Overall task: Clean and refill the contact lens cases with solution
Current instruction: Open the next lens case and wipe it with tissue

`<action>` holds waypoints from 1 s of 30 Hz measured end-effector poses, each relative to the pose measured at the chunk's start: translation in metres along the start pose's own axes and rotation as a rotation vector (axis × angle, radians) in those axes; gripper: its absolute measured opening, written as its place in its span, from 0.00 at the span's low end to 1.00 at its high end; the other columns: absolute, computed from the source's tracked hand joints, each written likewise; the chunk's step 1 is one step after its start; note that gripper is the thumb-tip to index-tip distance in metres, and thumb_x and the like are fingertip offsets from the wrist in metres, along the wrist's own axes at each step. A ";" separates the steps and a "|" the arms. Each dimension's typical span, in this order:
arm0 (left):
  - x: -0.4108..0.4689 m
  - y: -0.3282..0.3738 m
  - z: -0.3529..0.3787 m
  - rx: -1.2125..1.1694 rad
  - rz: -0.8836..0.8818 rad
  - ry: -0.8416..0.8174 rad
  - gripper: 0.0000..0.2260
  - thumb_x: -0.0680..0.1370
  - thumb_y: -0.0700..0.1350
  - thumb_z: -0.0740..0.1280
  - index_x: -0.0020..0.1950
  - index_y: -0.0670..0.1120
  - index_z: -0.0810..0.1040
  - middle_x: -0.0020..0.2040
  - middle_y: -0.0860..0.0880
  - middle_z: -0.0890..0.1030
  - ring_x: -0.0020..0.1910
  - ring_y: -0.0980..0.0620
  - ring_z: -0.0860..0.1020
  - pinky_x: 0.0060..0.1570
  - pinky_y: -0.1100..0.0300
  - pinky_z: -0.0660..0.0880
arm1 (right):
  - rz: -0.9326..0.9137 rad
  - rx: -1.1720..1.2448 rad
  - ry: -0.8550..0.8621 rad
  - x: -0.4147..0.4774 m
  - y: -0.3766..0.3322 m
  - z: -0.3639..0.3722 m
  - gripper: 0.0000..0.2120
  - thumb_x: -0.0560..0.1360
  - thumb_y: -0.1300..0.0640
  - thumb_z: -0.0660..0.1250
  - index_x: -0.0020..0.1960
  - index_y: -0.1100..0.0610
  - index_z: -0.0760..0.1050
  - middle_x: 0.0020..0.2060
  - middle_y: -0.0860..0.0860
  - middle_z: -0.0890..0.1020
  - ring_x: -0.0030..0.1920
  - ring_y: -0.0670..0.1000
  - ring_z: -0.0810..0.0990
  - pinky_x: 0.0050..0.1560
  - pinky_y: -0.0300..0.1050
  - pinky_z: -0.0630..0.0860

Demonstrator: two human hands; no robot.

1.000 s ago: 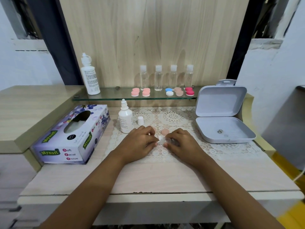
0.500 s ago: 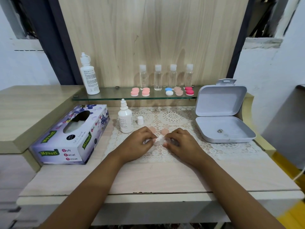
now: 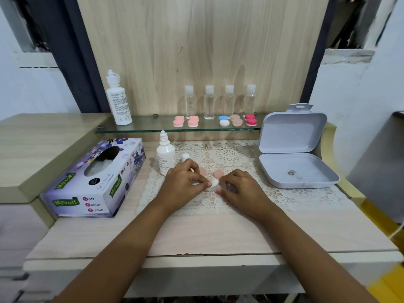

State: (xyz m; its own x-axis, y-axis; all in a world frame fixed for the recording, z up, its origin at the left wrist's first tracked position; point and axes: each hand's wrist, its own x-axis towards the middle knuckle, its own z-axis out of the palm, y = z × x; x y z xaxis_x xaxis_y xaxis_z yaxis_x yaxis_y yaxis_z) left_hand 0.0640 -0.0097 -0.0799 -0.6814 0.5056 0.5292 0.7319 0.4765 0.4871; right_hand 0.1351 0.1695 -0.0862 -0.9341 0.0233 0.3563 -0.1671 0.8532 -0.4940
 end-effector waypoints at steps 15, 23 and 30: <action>0.000 -0.010 -0.003 0.059 0.114 -0.188 0.11 0.71 0.54 0.65 0.46 0.52 0.84 0.43 0.65 0.70 0.46 0.59 0.68 0.50 0.53 0.69 | 0.012 0.005 -0.003 -0.001 0.000 0.000 0.11 0.73 0.49 0.69 0.53 0.53 0.79 0.45 0.45 0.71 0.54 0.52 0.72 0.57 0.49 0.69; -0.002 -0.013 -0.002 0.130 0.164 -0.196 0.12 0.73 0.54 0.63 0.47 0.52 0.84 0.45 0.62 0.70 0.44 0.62 0.65 0.46 0.56 0.65 | 0.019 0.007 -0.012 0.000 0.000 0.000 0.11 0.73 0.49 0.68 0.51 0.53 0.79 0.44 0.45 0.72 0.53 0.51 0.72 0.57 0.50 0.69; -0.002 -0.006 -0.004 0.306 0.288 -0.142 0.13 0.74 0.54 0.60 0.44 0.50 0.83 0.45 0.55 0.77 0.43 0.52 0.74 0.40 0.57 0.63 | 0.019 0.017 -0.004 -0.001 0.000 0.000 0.11 0.73 0.49 0.69 0.51 0.53 0.79 0.44 0.45 0.72 0.53 0.50 0.72 0.57 0.49 0.69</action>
State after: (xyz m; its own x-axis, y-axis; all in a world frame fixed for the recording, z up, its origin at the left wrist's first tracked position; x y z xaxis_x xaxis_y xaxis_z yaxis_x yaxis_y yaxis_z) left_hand 0.0612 -0.0167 -0.0808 -0.4595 0.7330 0.5017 0.8712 0.4819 0.0938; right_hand 0.1356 0.1695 -0.0867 -0.9385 0.0369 0.3433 -0.1548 0.8437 -0.5140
